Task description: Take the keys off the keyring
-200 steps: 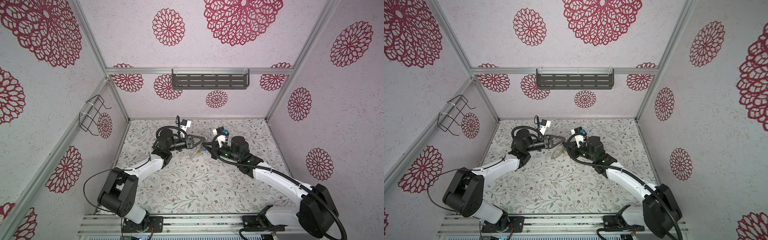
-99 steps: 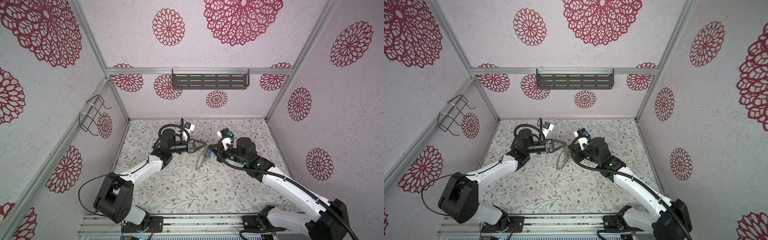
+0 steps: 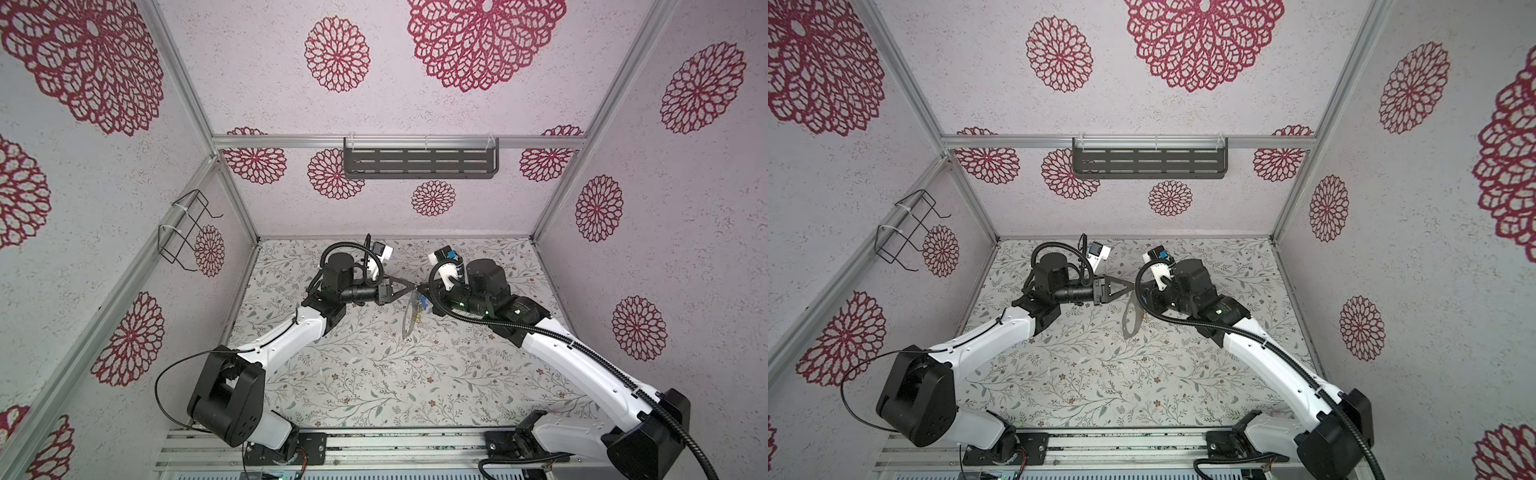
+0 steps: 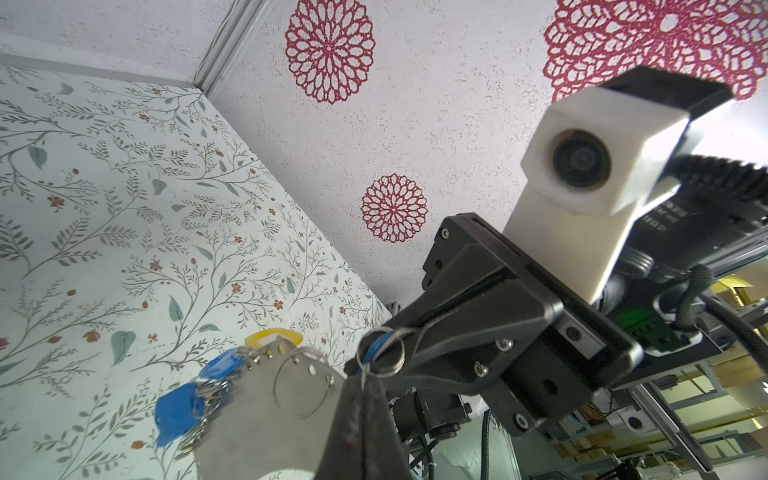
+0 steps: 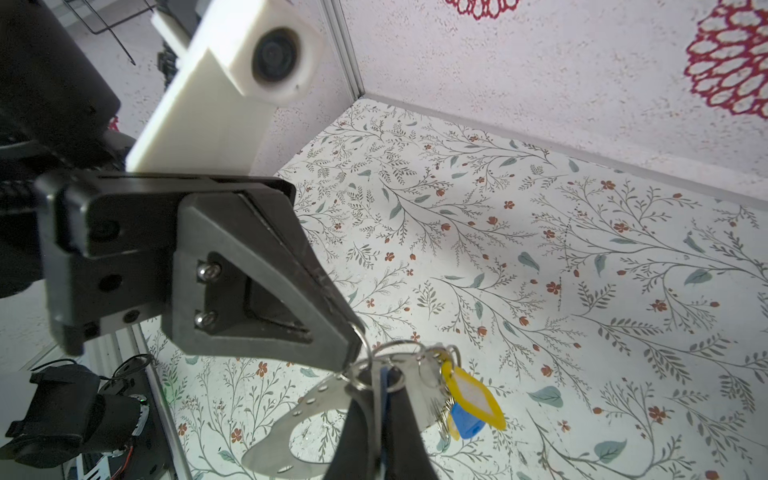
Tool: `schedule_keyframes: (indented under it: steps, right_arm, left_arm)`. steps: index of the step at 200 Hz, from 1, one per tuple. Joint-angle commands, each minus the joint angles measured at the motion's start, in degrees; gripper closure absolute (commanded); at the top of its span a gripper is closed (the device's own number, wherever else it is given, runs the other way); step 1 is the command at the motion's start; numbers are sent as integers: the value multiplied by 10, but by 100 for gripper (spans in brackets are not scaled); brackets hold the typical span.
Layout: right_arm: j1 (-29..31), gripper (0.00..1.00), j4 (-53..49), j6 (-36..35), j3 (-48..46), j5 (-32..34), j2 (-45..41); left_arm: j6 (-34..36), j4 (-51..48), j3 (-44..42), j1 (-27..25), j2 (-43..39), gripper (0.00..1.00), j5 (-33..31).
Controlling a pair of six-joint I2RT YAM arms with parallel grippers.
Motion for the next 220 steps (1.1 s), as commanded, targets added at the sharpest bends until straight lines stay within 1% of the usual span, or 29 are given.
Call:
schedule_keyframes:
  steps: [1, 24, 46, 59, 71, 91, 114, 123, 131, 141, 154, 168, 179, 190, 205, 220]
  right_arm:
    - [-7, 100, 25, -12, 59, 15, 7]
    - [-7, 100, -11, -7, 103, 9, 32]
    - [-6, 100, -47, 6, 141, 4, 53]
    - [-6, 100, -69, 19, 160, 0, 64]
    - [-6, 100, -87, 27, 175, 9, 69]
    - [-7, 100, -117, 39, 193, 33, 74]
    - [-8, 100, -147, 51, 214, 39, 86]
    - [-9, 100, -156, 55, 221, 41, 93]
    - [-11, 100, -162, 60, 226, 43, 99]
    - [-15, 100, -170, 68, 230, 43, 108]
    - [-21, 100, -177, 77, 232, 39, 118]
    - [-23, 100, -177, 85, 229, 32, 124]
    - [-25, 100, -176, 89, 226, 29, 128]
    - [-28, 100, -175, 92, 222, 27, 130]
    - [-34, 100, -173, 97, 213, 24, 130]
    - [-41, 100, -168, 101, 200, 19, 127]
  left_arm:
    - [62, -100, 19, -19, 1, 100, 11]
    - [134, -198, 55, -40, 12, 100, -27]
    - [206, -300, 93, -61, 29, 100, -100]
    - [231, -327, 106, -72, 37, 100, -137]
    - [244, -330, 106, -75, 40, 100, -157]
    - [258, -308, 93, -78, 37, 100, -182]
    - [287, -274, 68, -88, 21, 100, -212]
    - [301, -248, 51, -93, 12, 100, -220]
    - [311, -216, 30, -96, 1, 95, -220]
    - [325, -170, -1, -100, -14, 96, -237]
    - [375, -142, -32, -112, -35, 100, -266]
    - [427, -130, -55, -124, -56, 100, -284]
    - [469, -101, -84, -129, -75, 100, -285]
    - [509, -51, -121, -132, -95, 100, -279]
    - [527, 8, -159, -133, -118, 100, -287]
    - [533, 13, -164, -132, -127, 100, -296]
